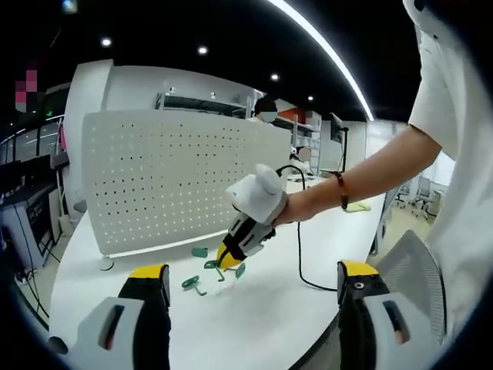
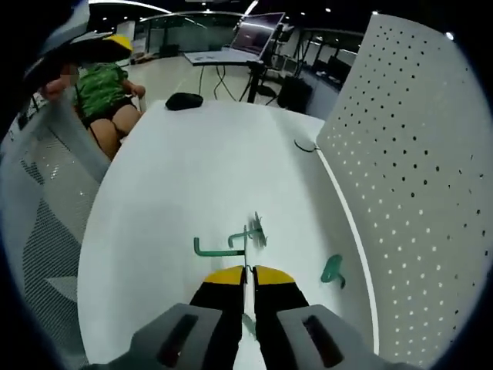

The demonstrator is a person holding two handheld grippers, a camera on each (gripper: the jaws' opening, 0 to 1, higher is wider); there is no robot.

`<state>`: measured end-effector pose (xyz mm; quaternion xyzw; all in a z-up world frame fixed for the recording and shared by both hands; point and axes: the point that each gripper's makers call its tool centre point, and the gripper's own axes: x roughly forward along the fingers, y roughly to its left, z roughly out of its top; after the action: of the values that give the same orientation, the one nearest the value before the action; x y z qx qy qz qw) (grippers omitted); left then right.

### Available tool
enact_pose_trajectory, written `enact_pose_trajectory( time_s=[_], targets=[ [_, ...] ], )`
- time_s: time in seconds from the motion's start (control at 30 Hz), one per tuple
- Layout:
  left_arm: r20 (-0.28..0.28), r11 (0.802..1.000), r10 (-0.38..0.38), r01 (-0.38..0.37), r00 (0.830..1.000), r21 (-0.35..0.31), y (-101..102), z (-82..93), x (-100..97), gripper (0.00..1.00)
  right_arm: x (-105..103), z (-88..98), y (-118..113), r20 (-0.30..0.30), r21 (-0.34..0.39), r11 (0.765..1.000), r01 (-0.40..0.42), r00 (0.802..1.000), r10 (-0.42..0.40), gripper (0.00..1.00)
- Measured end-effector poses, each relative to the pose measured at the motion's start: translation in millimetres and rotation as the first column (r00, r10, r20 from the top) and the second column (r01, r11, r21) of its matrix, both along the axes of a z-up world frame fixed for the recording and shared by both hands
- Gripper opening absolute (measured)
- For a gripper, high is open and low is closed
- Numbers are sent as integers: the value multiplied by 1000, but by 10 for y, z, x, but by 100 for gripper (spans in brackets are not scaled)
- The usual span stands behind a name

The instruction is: Insert the hook assembly into the mounting plate slot until the hook locks in place.

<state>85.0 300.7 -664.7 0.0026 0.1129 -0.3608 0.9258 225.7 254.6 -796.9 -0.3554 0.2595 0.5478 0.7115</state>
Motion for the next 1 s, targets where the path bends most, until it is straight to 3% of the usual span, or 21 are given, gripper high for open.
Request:
enact_pose_trajectory(
  time_s=[0.37, 0.6, 0.77, 1.0],
  targets=[
    [15, 999, -33, 34, 999, -39, 88, 110, -76, 92, -131, 154, -5, 22, 69, 992, 104, 994, -106, 2],
    [32, 996, -76, 77, 997, -34, 161, 147, -89, 92, -182, 273, -24, 39, 137, 969, 207, 976, -214, 2],
    [35, 995, -92, 93, 995, -21, 177, 159, -83, 92, -241, 294, -52, 42, 147, 962, 230, 970, -238, 2],
    [34, 998, -46, 47, 998, -32, 118, 186, -46, 90, -295, 431, -74, 54, 206, 952, 228, 968, -243, 2]
  ],
)
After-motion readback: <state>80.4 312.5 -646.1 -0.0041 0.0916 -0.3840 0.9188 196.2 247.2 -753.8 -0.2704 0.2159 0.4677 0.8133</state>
